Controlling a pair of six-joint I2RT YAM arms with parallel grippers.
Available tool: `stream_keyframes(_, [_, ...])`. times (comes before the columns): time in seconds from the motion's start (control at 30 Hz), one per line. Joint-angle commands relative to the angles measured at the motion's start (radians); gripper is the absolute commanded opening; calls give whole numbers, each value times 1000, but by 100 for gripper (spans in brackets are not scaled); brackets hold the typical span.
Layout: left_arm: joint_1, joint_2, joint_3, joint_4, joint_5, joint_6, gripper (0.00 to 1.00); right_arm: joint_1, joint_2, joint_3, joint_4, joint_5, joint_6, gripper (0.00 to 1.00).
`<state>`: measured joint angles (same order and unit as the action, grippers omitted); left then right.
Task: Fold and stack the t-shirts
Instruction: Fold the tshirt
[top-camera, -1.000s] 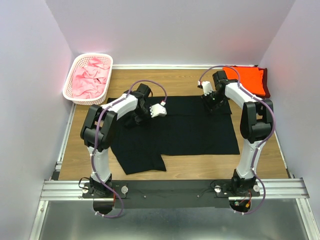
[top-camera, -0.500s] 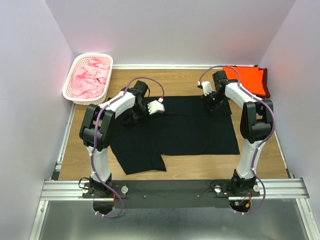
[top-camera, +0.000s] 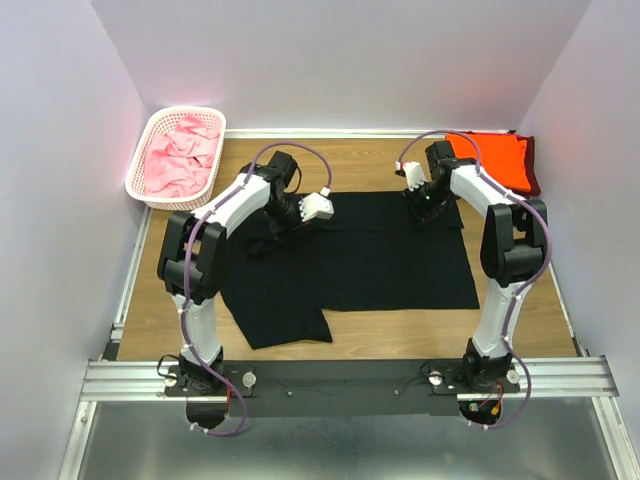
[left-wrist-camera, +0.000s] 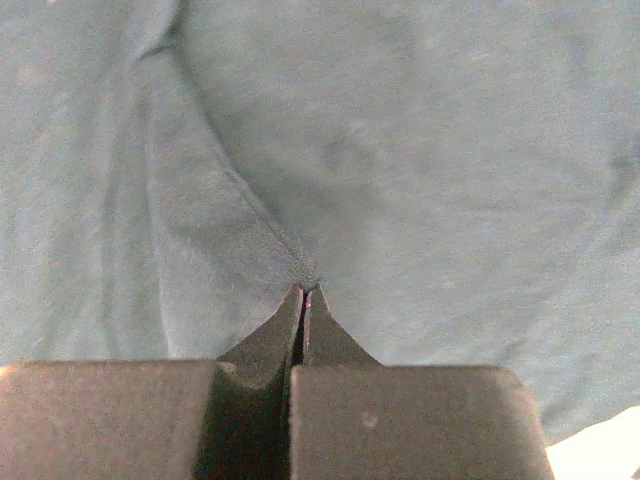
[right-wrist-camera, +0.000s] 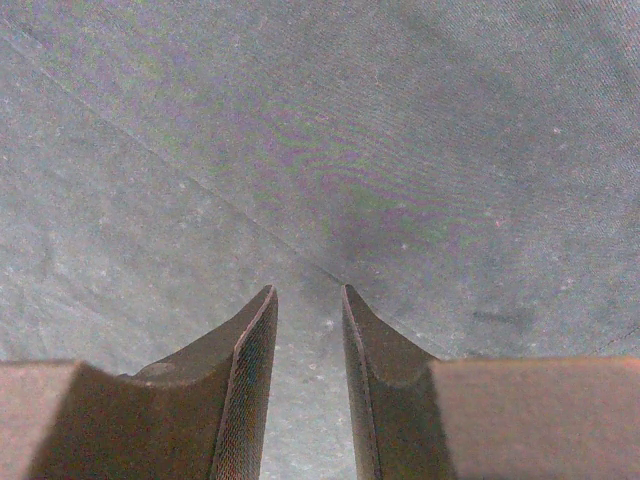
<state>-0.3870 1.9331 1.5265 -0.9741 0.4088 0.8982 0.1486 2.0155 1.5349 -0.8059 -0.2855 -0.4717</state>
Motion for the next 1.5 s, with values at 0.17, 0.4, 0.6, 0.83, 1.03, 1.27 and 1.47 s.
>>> stream_keyframes(0.17, [-72,-36,-2,-103,215,-54,0,0,-41,-13,-7,5,-7,39])
stream_keyframes(0.4, [-95,-28,-11,-140,304,-67,23,0,-40,-13,-9,3,-8,39])
stream_keyframes(0.6, [-104,-74,-34,-141,396,-65,37,0,-31,-1,-7,-15,-4,39])
stream_keyframes(0.83, [100,-189,-115,-98,429,-85,38,40,-56,34,-79,-211,33,39])
stream_keyframes(1.03, [412,-209,-221,-103,392,-41,43,250,-55,54,-52,-297,122,40])
stream_keyframes(1.27, [487,-264,-347,-6,324,-91,45,462,64,162,8,-268,241,40])
stream_keyframes(1.47, [487,-261,-414,117,288,-197,46,552,153,209,43,-219,304,43])
